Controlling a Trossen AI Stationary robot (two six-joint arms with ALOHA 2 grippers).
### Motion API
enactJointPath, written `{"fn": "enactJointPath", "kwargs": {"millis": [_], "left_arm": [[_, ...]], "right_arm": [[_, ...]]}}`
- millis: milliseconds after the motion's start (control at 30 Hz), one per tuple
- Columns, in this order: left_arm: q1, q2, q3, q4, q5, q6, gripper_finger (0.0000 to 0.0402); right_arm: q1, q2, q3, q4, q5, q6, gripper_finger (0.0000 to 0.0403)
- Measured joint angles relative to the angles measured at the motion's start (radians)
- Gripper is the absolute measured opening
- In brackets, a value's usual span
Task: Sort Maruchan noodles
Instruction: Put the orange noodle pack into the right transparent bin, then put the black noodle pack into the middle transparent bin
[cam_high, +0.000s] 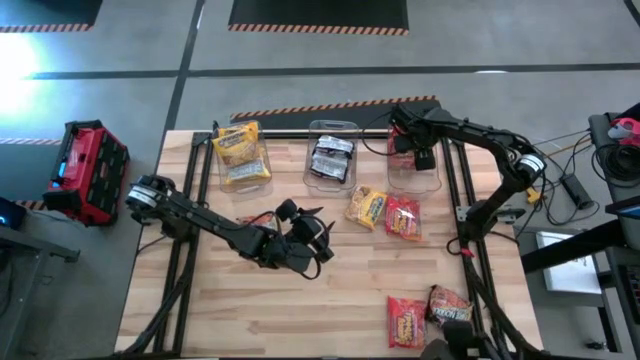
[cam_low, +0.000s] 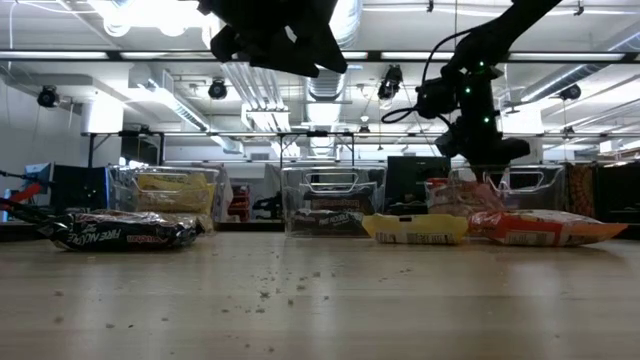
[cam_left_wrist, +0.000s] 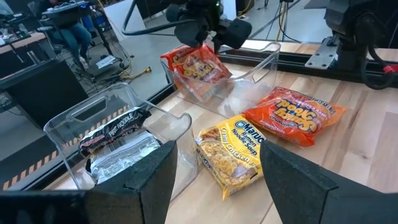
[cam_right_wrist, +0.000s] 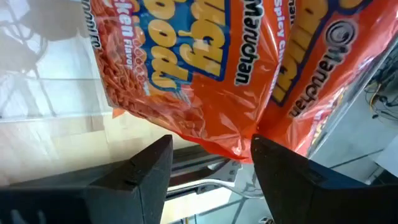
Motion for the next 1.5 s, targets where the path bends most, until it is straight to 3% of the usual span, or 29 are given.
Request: {"fn": "enactJointPath", "kwargs": {"millis": [233, 400, 467, 567, 667, 767, 1033, 1233, 1500], "left_arm": [[0.000, 0.000, 0.000, -0.008, 0.000, -0.001, 0.0213], [0.000, 0.000, 0.000, -0.008, 0.000, -0.001, 0.0213], [0.000, 0.000, 0.000, -0.008, 0.002, -0.012, 0.0213], [0.000, 0.000, 0.000, -0.024, 0.027, -0.064, 0.0213], [0.000, 0.000, -0.007, -0.026, 0.073, -0.150, 0.0213], [0.000, 0.000, -0.024, -0.025, 0.123, -0.264, 0.0213], [-0.011, 0.000, -0.151, 0.086, 0.247, -0.523, 0.0213], [-0.033, 0.000, -0.232, 0.313, 0.247, -0.483, 0.0213], [-0.042, 0.000, -0.243, 0.342, 0.191, -0.476, 0.0213]], "right_arm": [[0.001, -0.042, 0.007, -0.001, 0.000, 0.002, 0.0209], [0.004, -0.122, 0.046, -0.010, -0.040, 0.192, 0.0209], [0.005, -0.157, 0.051, -0.028, -0.157, 0.349, 0.0209], [0.005, -0.208, 0.038, -0.038, -0.470, 0.587, 0.0209], [0.019, -0.255, 0.006, -0.047, -0.784, 0.679, 0.0209], [0.063, -0.305, -0.037, -0.046, -0.964, 0.732, 0.0210], [0.283, -0.461, -0.236, 0.090, -0.973, 0.955, 0.0210], [0.500, -0.572, -0.412, 0.339, -1.059, 1.065, 0.0210], [0.707, -0.642, -0.568, 0.831, -1.076, 1.200, 0.0210]]}}
